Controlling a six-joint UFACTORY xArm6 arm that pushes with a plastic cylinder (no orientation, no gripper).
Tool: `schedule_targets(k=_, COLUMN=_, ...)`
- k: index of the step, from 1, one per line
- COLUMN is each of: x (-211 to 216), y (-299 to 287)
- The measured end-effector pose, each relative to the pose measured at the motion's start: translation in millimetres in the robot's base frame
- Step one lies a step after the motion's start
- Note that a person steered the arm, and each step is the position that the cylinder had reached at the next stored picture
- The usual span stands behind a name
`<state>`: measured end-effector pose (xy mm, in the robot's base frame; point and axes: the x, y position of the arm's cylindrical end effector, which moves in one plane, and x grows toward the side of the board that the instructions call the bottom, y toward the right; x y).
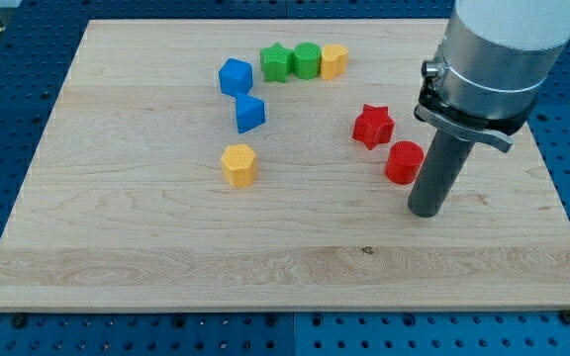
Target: Push the red circle into red red star
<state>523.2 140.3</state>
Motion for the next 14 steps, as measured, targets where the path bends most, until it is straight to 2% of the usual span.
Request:
schedule_targets(k=3, x=-56.2, y=-20.2)
schedule_targets(k=7, x=-79.8, y=-75.4)
schedule_targets(k=10, x=-193.8, y=-75.4)
schedule_targets(k=13, x=-195.9, y=-77.2)
schedule_targets(k=14, x=-200.7, y=-42.2)
